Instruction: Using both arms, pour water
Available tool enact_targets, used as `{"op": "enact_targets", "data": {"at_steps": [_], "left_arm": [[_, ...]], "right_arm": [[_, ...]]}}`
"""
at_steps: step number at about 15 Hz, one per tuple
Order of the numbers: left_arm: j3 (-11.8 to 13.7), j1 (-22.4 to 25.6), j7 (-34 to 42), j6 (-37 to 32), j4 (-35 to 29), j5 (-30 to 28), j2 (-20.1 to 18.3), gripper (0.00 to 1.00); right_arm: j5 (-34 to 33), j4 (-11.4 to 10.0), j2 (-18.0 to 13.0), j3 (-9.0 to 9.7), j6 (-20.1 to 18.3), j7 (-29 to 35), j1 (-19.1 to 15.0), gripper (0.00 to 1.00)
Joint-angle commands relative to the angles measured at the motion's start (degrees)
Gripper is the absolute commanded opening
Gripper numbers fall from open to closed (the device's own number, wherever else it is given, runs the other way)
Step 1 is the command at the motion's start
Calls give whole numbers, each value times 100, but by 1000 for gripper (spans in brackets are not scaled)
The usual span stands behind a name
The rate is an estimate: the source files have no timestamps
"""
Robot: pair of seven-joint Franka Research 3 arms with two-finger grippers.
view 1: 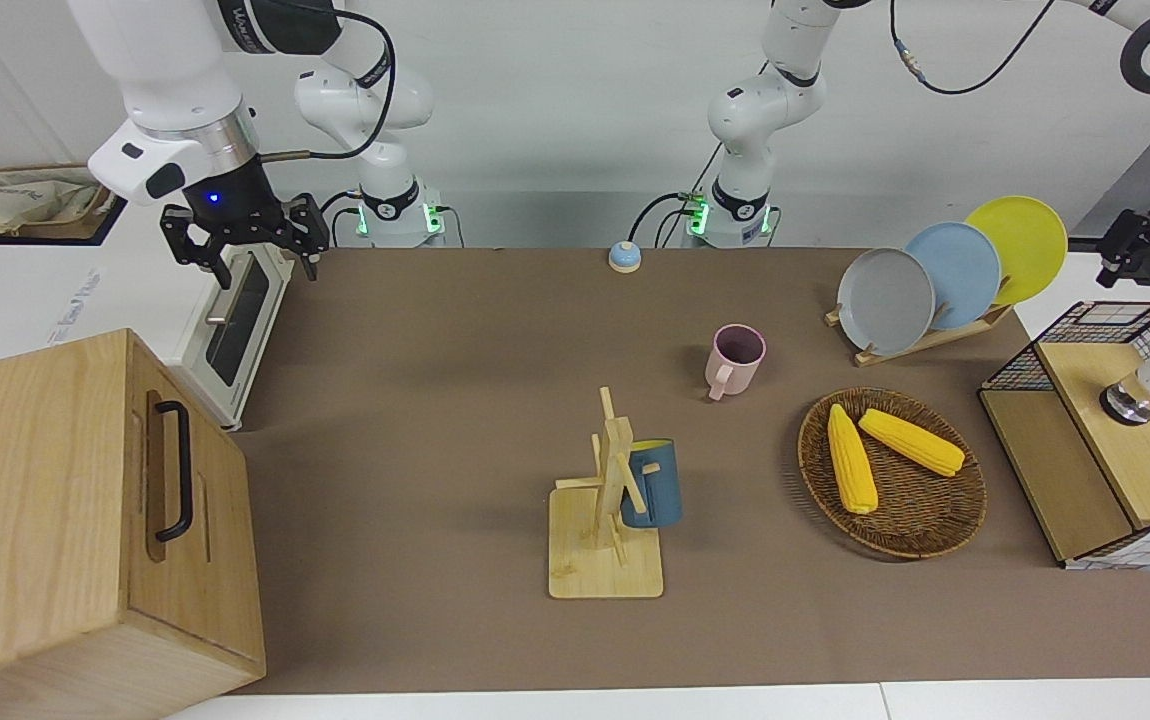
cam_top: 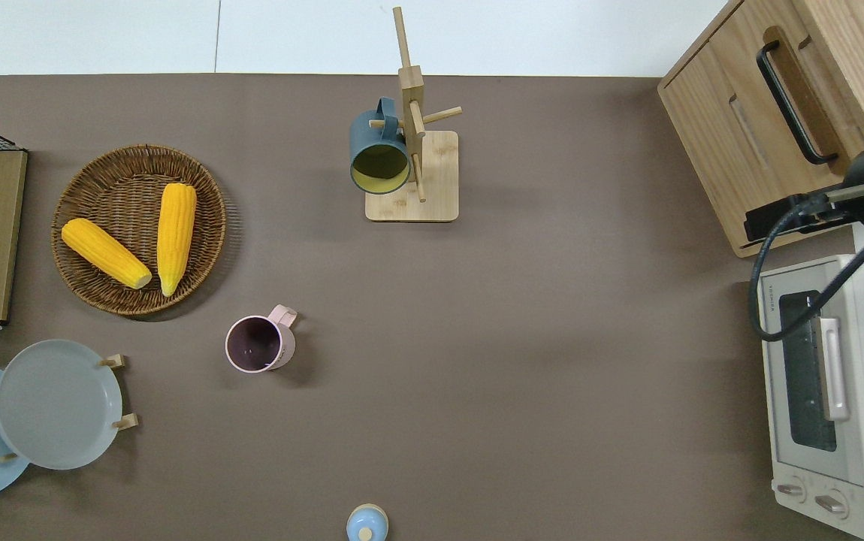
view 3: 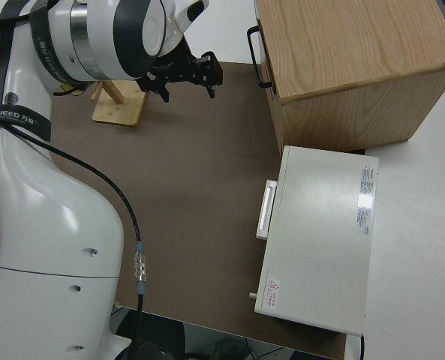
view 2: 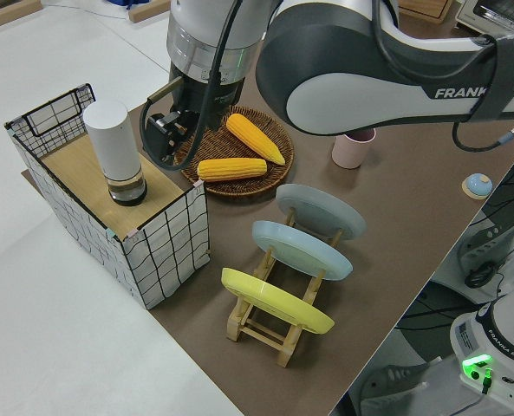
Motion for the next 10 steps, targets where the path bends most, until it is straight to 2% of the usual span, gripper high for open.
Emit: {"op": "enact_targets", "data": {"at_steps": [1,4,7,10], "left_arm": [[-63,-34,-395,-548,-3,183,-179,993],[-273,-95,-439,-812,-91,175,-328,995],[-712,-183,-983,-848,-249,262,-486,995],[-1116,-201,-1089,-839,-442,412,-601,995]], "right_arm": [[116,-157,-117,19,79,77,-33,983],[116,-157,-117,19,79,77,-33,983],[116,-157,-117,19,79,77,-33,983],[116,-157,-117,19,79,77,-33,983]]}}
